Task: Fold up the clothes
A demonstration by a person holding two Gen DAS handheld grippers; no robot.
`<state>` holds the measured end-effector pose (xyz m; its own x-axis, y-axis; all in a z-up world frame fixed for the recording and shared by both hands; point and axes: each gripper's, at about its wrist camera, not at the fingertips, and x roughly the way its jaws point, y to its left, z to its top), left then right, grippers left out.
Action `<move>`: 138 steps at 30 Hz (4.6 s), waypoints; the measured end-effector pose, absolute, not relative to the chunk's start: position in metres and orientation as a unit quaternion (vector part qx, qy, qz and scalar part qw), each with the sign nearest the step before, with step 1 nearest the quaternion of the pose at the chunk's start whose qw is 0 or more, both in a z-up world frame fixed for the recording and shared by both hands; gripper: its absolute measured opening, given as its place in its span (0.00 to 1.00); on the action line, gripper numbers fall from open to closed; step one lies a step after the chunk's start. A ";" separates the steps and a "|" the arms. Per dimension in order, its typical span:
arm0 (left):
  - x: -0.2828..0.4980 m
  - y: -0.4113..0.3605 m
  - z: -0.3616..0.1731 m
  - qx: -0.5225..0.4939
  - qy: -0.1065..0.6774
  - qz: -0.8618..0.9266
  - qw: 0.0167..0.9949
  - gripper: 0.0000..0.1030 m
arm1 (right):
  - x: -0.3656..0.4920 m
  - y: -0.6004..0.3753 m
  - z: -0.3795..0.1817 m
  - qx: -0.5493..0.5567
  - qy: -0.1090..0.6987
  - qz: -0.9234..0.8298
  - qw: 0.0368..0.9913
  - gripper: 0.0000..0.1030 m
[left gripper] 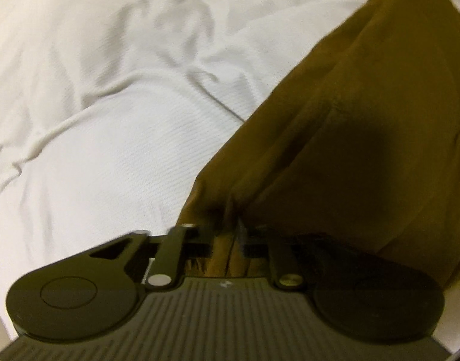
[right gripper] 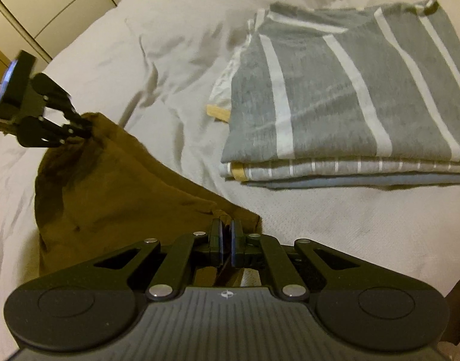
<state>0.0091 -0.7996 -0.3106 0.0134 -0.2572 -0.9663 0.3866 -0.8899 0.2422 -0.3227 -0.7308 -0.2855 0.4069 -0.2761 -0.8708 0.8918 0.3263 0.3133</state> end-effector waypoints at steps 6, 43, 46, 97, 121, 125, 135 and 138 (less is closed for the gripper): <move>0.061 -0.791 -0.294 0.642 0.085 -0.716 0.263 0.30 | -0.323 -0.724 -0.288 0.425 0.370 -0.407 0.719 0.04; 0.076 -0.789 -0.265 0.590 0.088 -0.715 0.363 0.43 | -0.322 -0.727 -0.278 0.400 0.372 -0.453 0.705 0.10; 0.074 -0.776 -0.261 0.569 0.104 -0.718 0.388 0.41 | -0.325 -0.722 -0.272 0.401 0.362 -0.455 0.708 0.11; -0.080 -0.387 -0.316 0.175 0.290 -0.590 0.733 0.71 | -0.268 -0.512 -0.314 -0.019 0.419 -0.086 0.903 0.06; -0.106 -0.425 -0.321 0.159 0.227 -0.442 0.853 0.65 | -0.330 -0.514 -0.316 0.028 0.241 -0.110 0.964 0.00; -0.094 -0.387 -0.323 0.081 0.258 -0.431 0.861 0.63 | -0.332 -0.515 -0.319 0.018 0.249 -0.097 0.964 0.01; -0.102 -0.340 -0.323 0.097 0.230 -0.444 0.861 0.70 | -0.338 -0.508 -0.334 -0.009 0.293 -0.026 0.956 0.01; -0.124 -0.339 -0.324 0.134 0.206 -0.469 0.848 0.71 | -0.345 -0.511 -0.339 -0.008 0.290 -0.035 0.956 0.19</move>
